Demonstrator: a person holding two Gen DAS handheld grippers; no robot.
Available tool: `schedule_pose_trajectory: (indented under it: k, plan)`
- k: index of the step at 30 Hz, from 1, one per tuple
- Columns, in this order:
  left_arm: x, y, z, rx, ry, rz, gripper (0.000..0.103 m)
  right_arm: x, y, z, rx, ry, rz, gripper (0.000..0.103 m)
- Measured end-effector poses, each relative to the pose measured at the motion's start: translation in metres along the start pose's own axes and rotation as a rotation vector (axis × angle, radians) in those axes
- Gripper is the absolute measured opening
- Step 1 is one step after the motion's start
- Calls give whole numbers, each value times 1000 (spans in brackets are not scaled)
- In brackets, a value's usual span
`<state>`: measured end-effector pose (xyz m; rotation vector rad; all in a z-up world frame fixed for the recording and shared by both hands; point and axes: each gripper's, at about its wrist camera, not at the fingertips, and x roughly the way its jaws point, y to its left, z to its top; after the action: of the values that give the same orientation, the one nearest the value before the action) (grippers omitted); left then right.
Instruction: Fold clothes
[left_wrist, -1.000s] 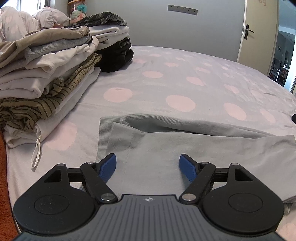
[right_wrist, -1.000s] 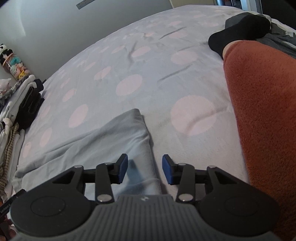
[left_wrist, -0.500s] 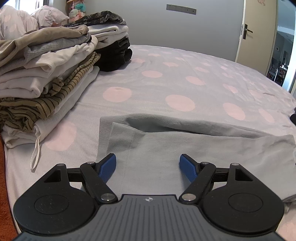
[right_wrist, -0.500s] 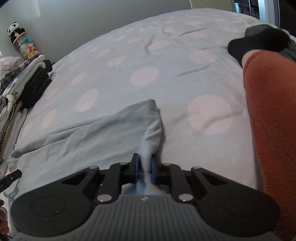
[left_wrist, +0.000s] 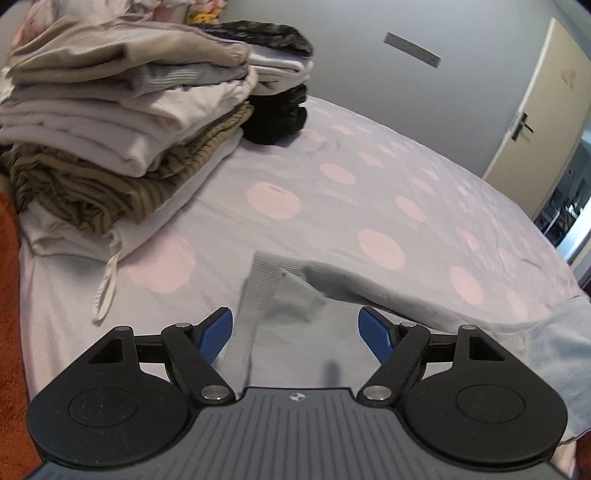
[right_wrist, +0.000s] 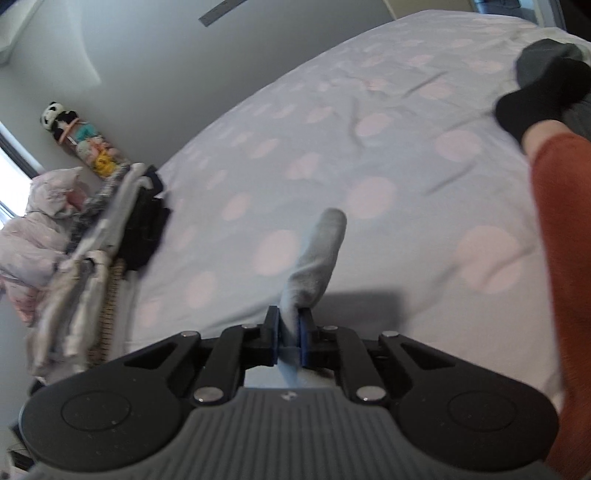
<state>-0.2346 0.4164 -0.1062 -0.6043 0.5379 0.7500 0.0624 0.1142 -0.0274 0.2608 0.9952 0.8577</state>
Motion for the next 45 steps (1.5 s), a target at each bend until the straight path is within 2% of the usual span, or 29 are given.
schedule_pose_trajectory:
  k: [9,15,25,30,34,38,39,40,45]
  plan:
    - [-13,18,10,-65,-9,-6,89,21,85,-3,60,63,164,12]
    - [-17,33,17,-128,-2,-19,89,62,135,-21,41,120,189,12]
    - [-16,54,21,-206,16,61,89,143,197,-76,-52,252,231,12]
    - [-15,63,23,-234,17,78,88,176,201,-97,-114,296,175,12]
    - [-15,62,24,-226,16,75,88,187,195,-105,-125,342,149,13]
    - [-19,63,24,-239,-7,65,88,181,193,-104,-112,349,170,19]
    - [-20,64,24,-242,-13,58,88,176,192,-103,-108,346,181,25]
    - [-22,64,23,-245,-20,51,85,171,192,-102,-105,342,191,27]
    - [-27,58,21,-218,-41,6,79,137,186,-93,-143,281,203,28]
